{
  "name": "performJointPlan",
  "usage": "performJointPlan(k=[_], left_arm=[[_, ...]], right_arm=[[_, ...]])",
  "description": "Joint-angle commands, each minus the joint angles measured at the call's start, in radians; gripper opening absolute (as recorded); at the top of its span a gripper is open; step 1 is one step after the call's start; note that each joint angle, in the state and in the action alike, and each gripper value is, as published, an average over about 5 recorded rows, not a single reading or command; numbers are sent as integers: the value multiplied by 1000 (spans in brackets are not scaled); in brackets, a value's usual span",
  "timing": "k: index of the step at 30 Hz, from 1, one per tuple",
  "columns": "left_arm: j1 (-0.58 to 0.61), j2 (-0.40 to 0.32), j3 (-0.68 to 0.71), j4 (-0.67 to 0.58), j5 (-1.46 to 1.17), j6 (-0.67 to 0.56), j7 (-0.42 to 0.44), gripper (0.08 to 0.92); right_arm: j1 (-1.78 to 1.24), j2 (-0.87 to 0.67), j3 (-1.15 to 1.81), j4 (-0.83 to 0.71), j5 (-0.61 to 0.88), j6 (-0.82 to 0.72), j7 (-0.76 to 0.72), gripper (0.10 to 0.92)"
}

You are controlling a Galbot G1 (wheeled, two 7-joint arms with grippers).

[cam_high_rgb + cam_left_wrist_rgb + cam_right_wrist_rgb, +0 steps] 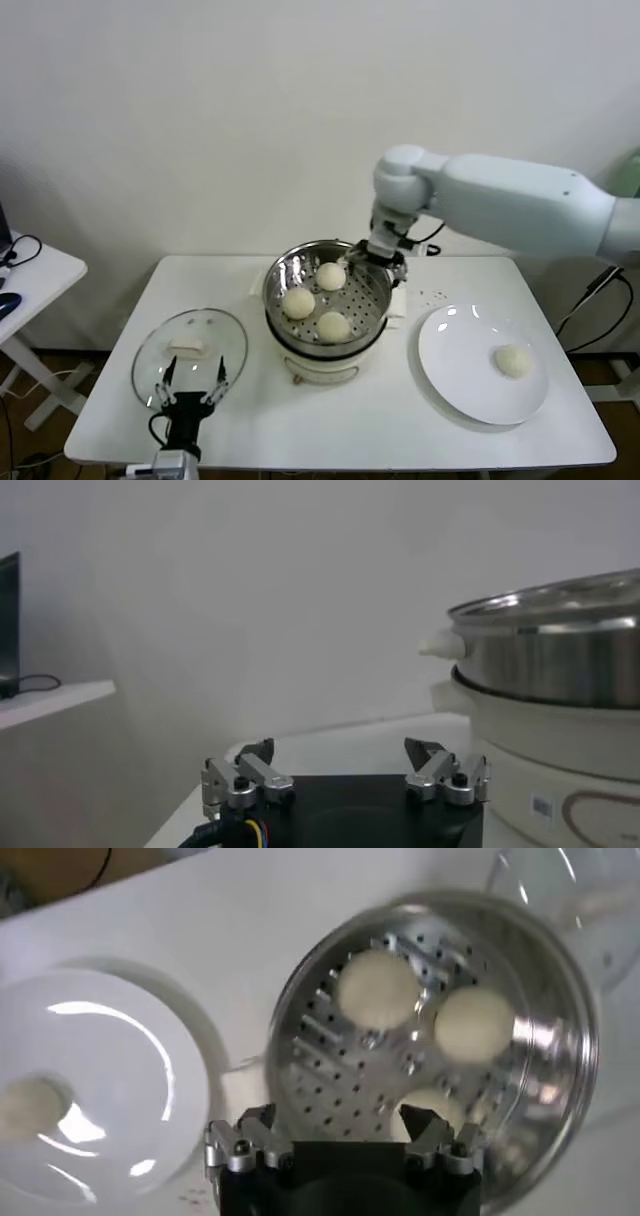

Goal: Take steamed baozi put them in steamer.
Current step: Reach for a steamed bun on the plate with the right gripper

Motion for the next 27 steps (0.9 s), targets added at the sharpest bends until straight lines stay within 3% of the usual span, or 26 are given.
performJointPlan(k=[1,12,20,27], left_arm=[[0,4,0,-11,-7,-3,-1,823],[12,3,-6,-19,-25,-19,-3,823],[31,5,-14,-39,-28,-15,6,823],[29,-1,-10,-36,-18,-11,8,823]], right_arm=[[83,-318,-123,-137,271,-186,-7,823],[-314,-521,147,-188,57,-205,14,823],[-612,-537,372,-220,-50,-186,50,823],[-702,-509,431,-251,-92,-184,85,823]])
